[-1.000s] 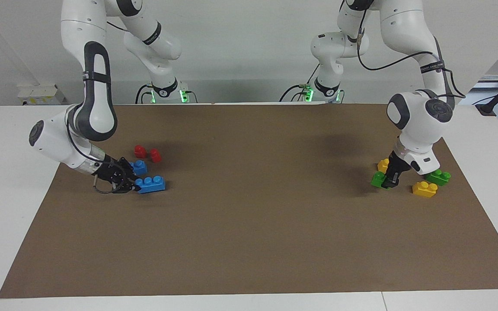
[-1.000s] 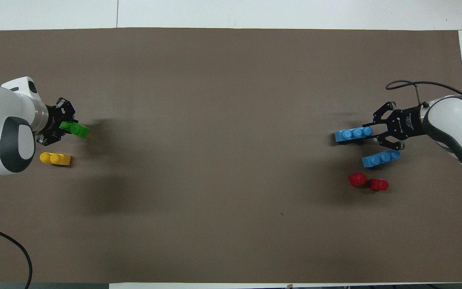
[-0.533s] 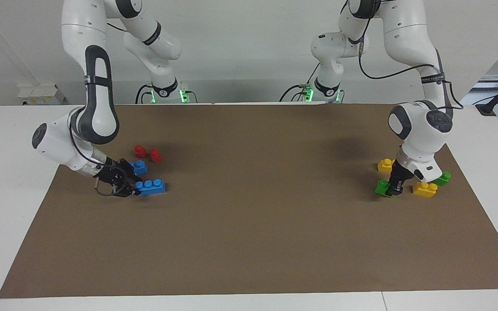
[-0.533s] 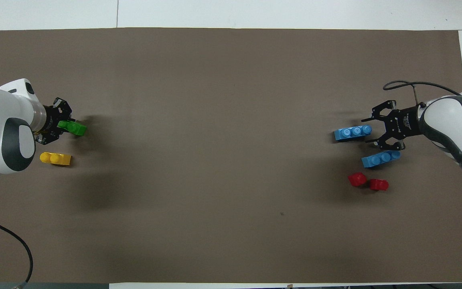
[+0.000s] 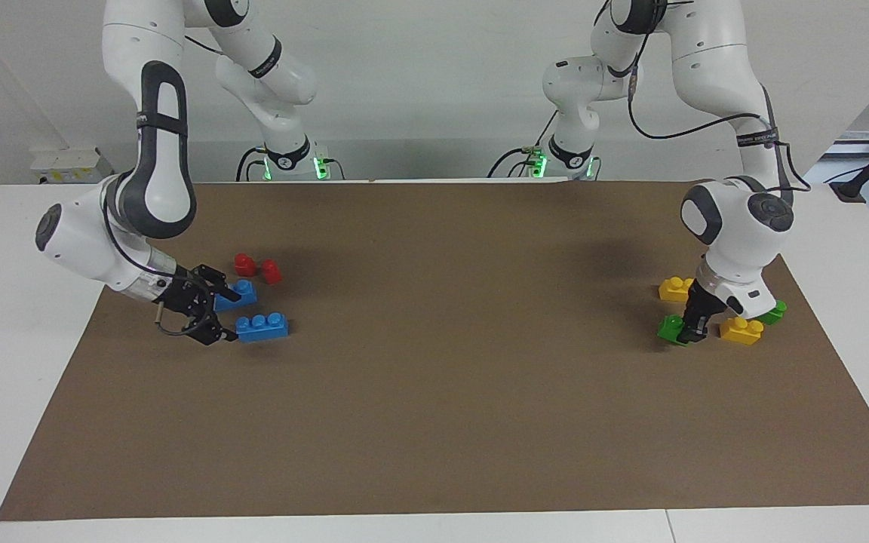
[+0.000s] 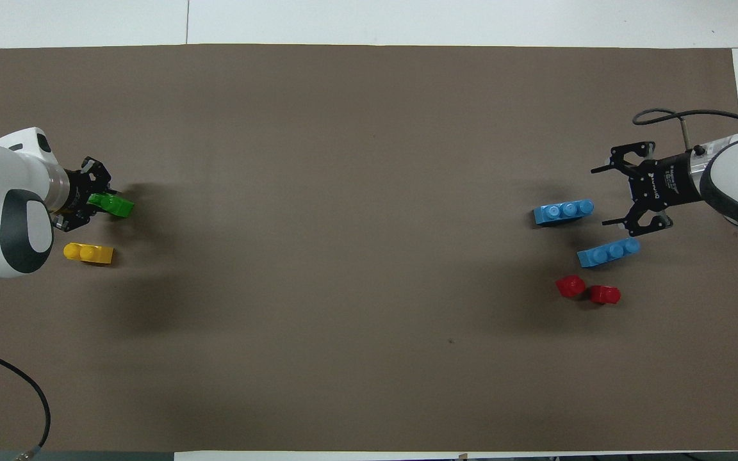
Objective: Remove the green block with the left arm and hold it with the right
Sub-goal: 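Open the left gripper releasing the green brick while the right gripper withdraws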
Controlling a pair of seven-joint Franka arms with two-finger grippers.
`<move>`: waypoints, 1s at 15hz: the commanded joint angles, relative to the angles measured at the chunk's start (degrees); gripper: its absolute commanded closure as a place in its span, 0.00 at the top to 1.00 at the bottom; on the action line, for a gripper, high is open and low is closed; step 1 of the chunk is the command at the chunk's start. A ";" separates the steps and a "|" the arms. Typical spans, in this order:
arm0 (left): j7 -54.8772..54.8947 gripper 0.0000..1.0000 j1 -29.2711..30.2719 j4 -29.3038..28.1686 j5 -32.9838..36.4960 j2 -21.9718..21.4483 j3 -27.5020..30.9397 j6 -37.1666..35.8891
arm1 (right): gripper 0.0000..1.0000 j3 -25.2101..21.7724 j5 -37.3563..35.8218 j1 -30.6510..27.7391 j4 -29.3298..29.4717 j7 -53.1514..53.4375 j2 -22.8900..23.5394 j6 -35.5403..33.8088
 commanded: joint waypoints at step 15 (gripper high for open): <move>17.40 1.00 0.17 8.91 1.09 -7.53 -0.73 -21.69 | 1.00 3.70 -27.36 3.78 15.29 -51.38 -11.73 -25.16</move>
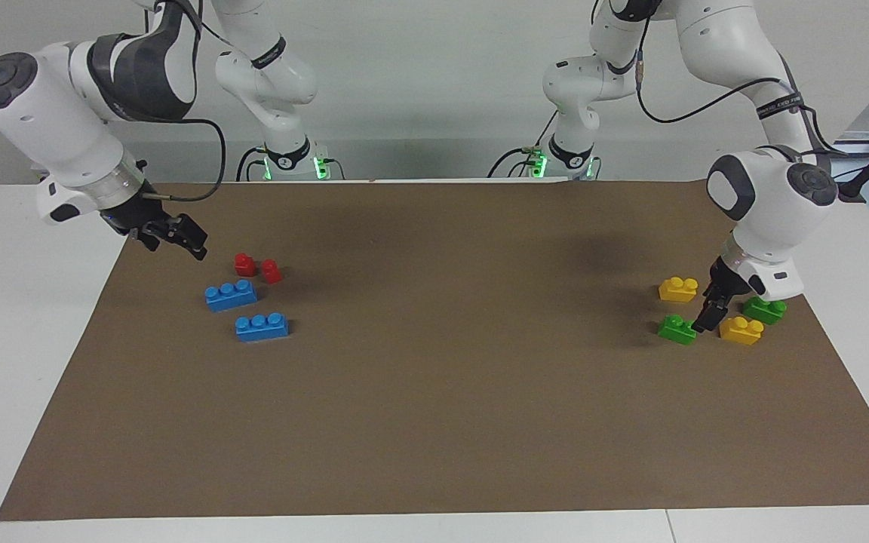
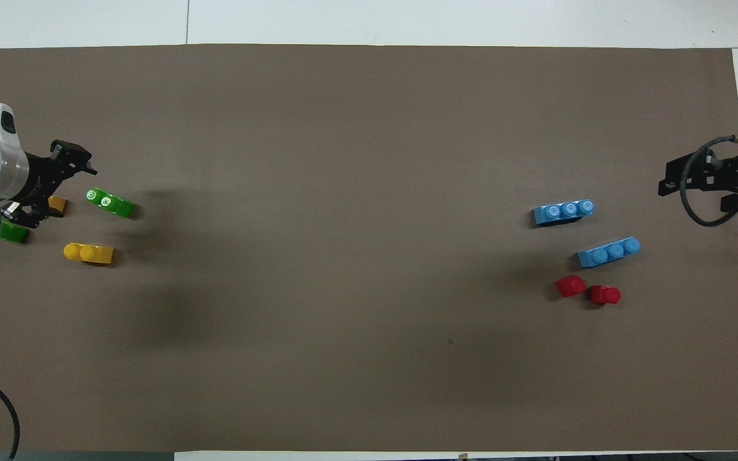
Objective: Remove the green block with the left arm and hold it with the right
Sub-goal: 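Open the left gripper releasing the green brick while the right gripper withdraws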
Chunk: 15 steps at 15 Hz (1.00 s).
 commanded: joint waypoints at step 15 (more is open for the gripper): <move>36.19 1.00 -3.45 4.80 1.61 -17.12 -1.31 -29.34 | 0.90 1.96 -2.41 1.71 7.11 -4.20 -1.48 -8.09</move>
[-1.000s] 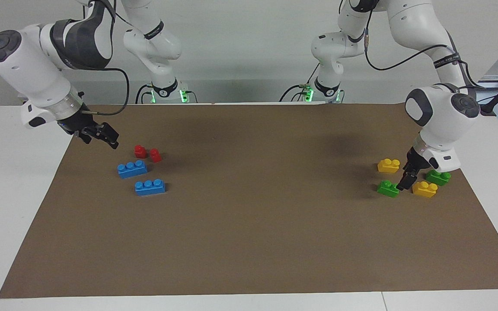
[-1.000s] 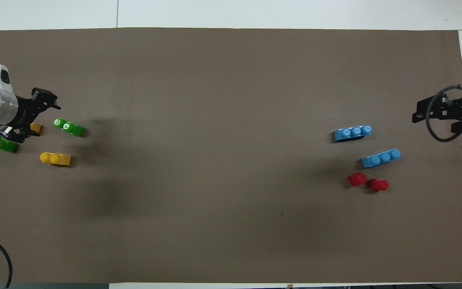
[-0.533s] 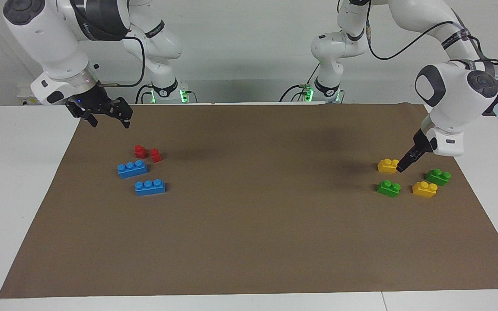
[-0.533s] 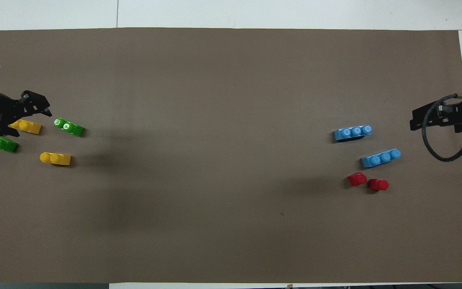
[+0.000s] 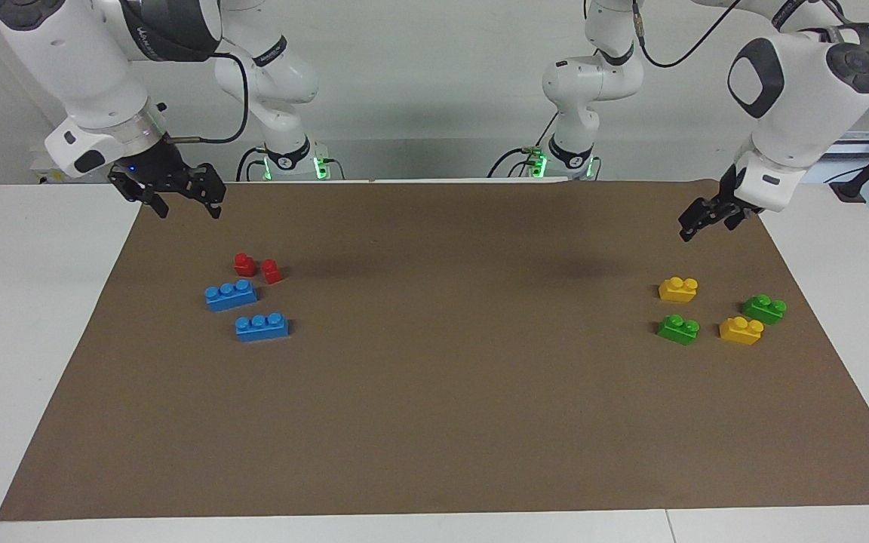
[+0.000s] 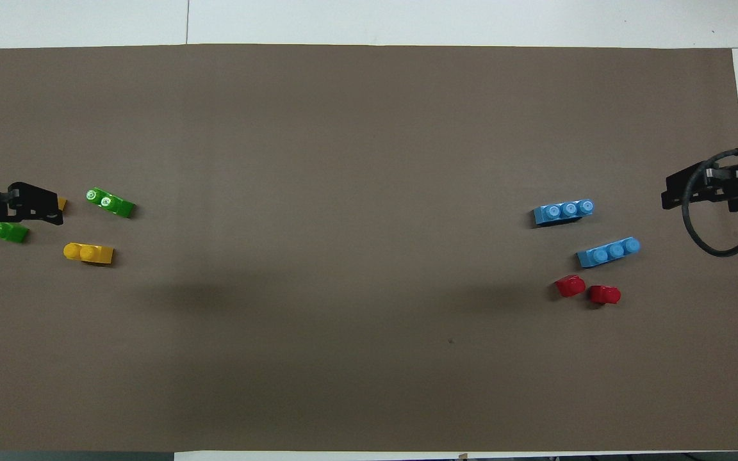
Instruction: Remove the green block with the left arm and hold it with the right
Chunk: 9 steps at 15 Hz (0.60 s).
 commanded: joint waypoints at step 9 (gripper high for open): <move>2.68 1.00 -1.54 4.09 -1.13 -3.01 -0.92 -9.94 | 0.90 0.26 -2.28 -0.89 1.18 -0.38 0.76 -0.37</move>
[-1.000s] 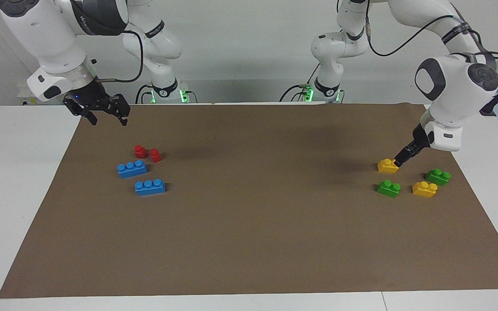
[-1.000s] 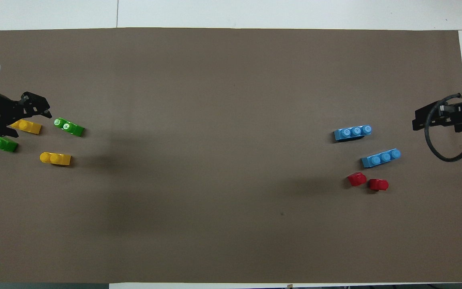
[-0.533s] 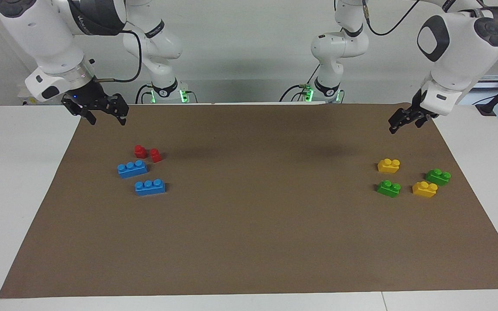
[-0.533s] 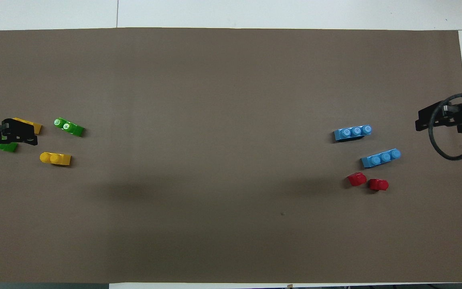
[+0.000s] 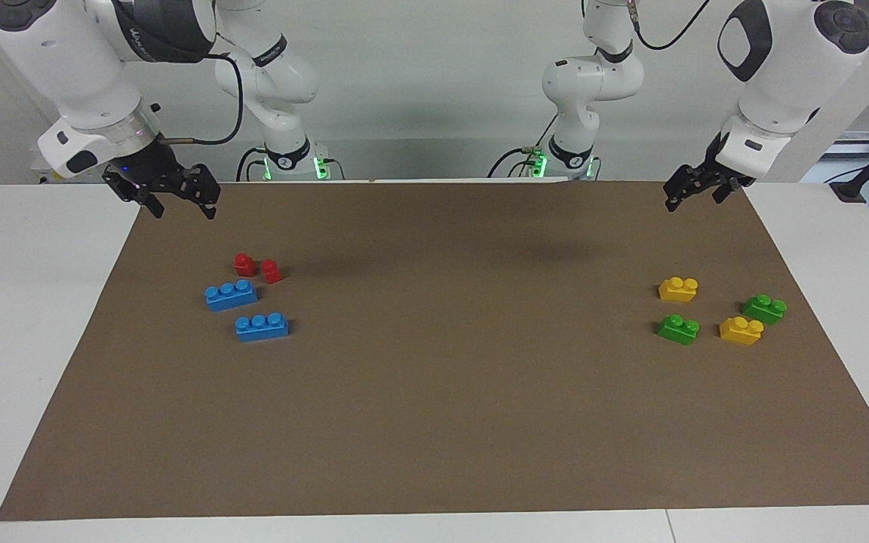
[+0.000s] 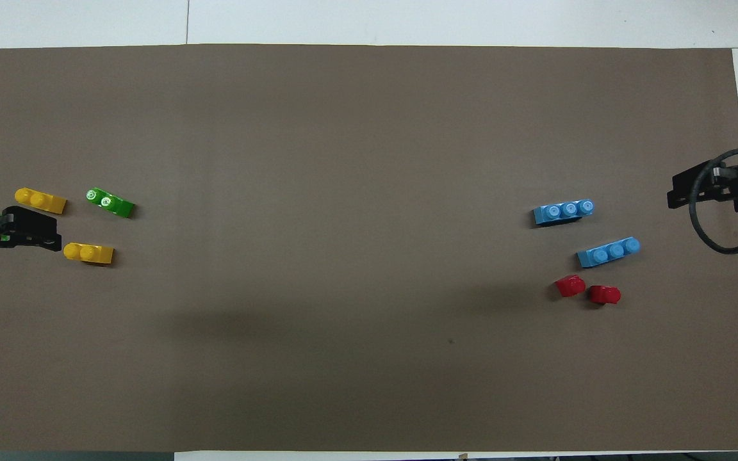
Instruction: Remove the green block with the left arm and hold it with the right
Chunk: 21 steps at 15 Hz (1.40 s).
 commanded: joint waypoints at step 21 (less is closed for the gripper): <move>1.84 1.00 -1.57 1.41 -0.70 -2.25 -0.48 -3.60 | 0.90 0.59 -2.50 -0.65 0.72 -0.55 0.63 0.51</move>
